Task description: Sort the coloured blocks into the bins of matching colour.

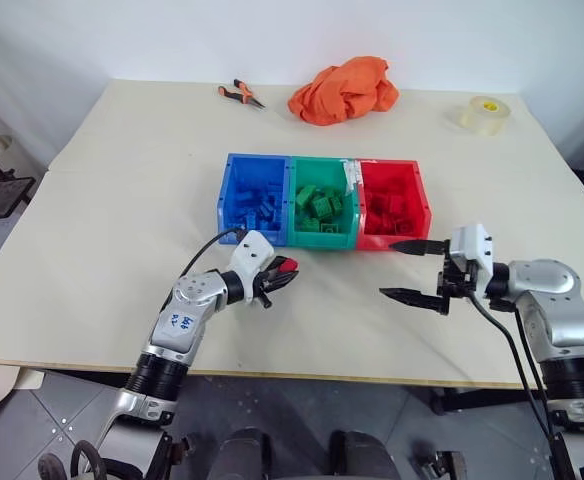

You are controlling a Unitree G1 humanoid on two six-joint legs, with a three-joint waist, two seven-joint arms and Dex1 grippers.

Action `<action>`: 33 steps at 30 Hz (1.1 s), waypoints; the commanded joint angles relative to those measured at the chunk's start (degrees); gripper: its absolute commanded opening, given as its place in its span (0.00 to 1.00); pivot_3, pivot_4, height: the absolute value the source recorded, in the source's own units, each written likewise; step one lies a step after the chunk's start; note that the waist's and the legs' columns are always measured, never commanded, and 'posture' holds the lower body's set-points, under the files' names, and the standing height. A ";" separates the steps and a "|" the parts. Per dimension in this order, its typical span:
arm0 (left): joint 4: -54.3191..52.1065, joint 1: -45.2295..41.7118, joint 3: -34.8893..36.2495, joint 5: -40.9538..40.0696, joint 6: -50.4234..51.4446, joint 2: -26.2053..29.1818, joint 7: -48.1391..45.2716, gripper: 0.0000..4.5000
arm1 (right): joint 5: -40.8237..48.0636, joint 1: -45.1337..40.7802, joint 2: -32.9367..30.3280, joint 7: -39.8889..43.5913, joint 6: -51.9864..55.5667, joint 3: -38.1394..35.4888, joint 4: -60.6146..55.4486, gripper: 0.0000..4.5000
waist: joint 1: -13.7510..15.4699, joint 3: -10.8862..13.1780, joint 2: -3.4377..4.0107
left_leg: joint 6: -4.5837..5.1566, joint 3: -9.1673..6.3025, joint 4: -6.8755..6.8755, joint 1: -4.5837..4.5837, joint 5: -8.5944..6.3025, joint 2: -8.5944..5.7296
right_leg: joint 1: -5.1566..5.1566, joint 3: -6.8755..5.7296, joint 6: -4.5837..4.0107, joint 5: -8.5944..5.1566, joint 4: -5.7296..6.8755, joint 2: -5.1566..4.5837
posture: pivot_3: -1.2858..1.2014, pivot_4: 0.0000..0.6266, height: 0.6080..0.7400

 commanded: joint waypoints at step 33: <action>5.96 -12.35 2.08 -8.95 -13.81 -5.57 -10.61 1.00 | 5.77 7.55 -3.11 -12.13 6.46 -10.58 -12.17 1.00 | -0.93 0.09 -0.18 | 0.07 0.20 -0.08 0.00 0.03 0.04 | -0.15 0.08 0.08 0.04 0.01 0.08 | 0.52 0.24 1.00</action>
